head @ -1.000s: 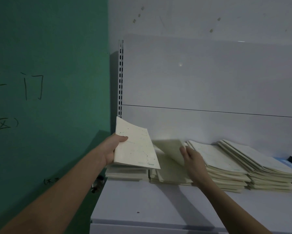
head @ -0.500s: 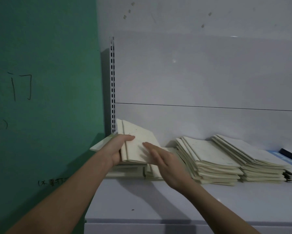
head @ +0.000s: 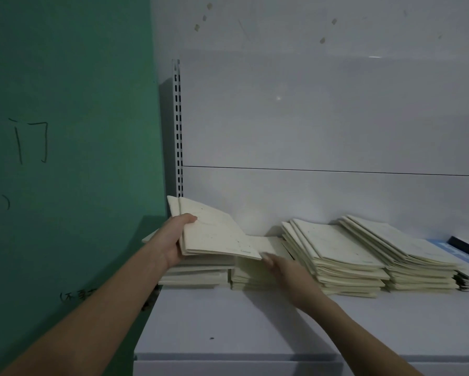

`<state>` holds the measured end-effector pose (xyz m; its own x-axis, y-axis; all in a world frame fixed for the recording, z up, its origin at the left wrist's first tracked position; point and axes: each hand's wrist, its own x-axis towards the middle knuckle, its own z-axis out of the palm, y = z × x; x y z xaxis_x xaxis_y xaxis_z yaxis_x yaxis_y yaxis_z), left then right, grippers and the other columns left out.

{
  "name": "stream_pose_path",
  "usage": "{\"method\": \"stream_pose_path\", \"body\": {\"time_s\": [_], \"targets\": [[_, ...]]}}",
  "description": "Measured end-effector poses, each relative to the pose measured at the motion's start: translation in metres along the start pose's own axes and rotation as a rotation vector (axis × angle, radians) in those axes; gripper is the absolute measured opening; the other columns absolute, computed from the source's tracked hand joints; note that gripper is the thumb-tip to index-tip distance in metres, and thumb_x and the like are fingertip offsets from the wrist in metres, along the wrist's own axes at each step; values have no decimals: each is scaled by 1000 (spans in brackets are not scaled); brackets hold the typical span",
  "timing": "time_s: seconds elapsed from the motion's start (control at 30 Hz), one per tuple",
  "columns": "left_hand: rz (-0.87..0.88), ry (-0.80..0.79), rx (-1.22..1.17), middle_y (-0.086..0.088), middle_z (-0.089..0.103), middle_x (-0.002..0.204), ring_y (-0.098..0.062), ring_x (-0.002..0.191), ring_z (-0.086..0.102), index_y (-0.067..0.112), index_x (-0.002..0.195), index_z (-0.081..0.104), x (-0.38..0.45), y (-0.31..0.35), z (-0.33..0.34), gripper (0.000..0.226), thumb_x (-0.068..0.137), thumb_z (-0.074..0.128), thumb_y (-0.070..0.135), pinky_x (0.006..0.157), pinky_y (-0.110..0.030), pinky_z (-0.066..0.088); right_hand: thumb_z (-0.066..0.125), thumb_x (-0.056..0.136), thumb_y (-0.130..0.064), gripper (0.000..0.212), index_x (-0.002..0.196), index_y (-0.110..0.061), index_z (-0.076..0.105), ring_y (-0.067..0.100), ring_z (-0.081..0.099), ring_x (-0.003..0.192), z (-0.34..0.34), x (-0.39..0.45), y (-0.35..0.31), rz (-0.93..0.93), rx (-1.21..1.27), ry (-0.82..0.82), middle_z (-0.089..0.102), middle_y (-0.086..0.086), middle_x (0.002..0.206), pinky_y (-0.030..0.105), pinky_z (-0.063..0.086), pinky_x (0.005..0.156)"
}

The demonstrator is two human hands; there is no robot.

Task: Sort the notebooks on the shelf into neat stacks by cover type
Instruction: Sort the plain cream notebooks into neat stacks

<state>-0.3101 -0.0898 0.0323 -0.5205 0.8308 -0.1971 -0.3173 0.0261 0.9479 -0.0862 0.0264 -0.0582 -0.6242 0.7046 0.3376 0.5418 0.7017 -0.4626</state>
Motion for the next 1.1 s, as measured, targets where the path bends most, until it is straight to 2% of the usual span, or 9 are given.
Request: {"method": "stream_pose_path", "body": {"time_s": [0.1, 0.27, 0.33, 0.43, 0.6, 0.67, 0.77, 0.87, 1.1], "targets": [[10, -7, -23, -17, 68, 115, -33, 97, 67, 12, 132, 50, 1, -2, 1, 36, 97, 52, 18, 52, -40, 58, 36, 103, -37, 35, 76, -19, 49, 24, 51, 73, -11, 10, -4, 115, 241, 259, 52, -3, 71, 28, 35, 60], [18, -20, -57, -16, 69, 113, -31, 95, 67, 10, 131, 52, 0, -8, 13, 36, 97, 52, 19, 55, -35, 56, 35, 104, -37, 36, 85, -17, 60, 25, 55, 74, -28, 12, -27, 122, 589, 440, 62, 3, 79, 36, 42, 64], [35, -36, -67, -14, 69, 110, -28, 92, 67, 10, 131, 52, -3, -11, 24, 34, 98, 51, 18, 60, -36, 55, 36, 103, -40, 29, 91, -29, 60, 13, 54, 76, -31, 9, -40, 36, 547, 417, 60, -11, 81, 24, 39, 64], [82, -49, -96, -13, 69, 107, -27, 89, 67, 14, 133, 51, -5, -15, 41, 33, 100, 50, 20, 66, -37, 54, 35, 102, -47, 37, 131, -38, 56, 6, 59, 99, -26, -1, -58, -149, 295, 262, 65, -16, 114, 10, 43, 78], [122, -82, -98, -9, 73, 109, -30, 94, 72, 24, 126, 57, -2, -19, 56, 35, 97, 55, 42, 64, -41, 59, 34, 99, -48, 46, 145, -42, 38, 0, 30, 141, -25, -7, -56, -373, 115, 151, 37, -18, 151, 18, 26, 114], [151, -78, -87, -10, 74, 107, -31, 92, 72, 21, 125, 58, -1, -21, 62, 34, 93, 64, 30, 64, -41, 59, 33, 100, -50, 45, 145, -44, 36, -3, 22, 143, -33, -8, -51, -396, 133, 90, 33, -21, 153, 17, 20, 116], [187, -14, -96, -10, 73, 109, -31, 95, 70, 20, 126, 55, 0, -23, 74, 36, 91, 63, 13, 71, -44, 59, 31, 101, -50, 47, 146, -38, 38, -3, 20, 144, -47, -5, -41, -273, 227, 4, 30, -19, 155, 17, 14, 115], [153, -13, -146, -11, 71, 112, -32, 99, 69, 18, 127, 54, 0, -25, 90, 36, 92, 61, 16, 72, -42, 58, 40, 102, -41, 48, 145, -22, 41, 12, 33, 140, -71, -4, -24, -45, 229, 143, 42, -10, 146, 22, 26, 106], [49, -97, -96, -13, 72, 110, -28, 92, 69, 10, 126, 55, 3, -38, 149, 34, 93, 56, 19, 52, -32, 57, 58, 89, -11, 22, 110, -6, 62, 22, 62, 82, -108, 2, 43, 360, 884, 95, 67, 13, 99, 33, 55, 73]]}}
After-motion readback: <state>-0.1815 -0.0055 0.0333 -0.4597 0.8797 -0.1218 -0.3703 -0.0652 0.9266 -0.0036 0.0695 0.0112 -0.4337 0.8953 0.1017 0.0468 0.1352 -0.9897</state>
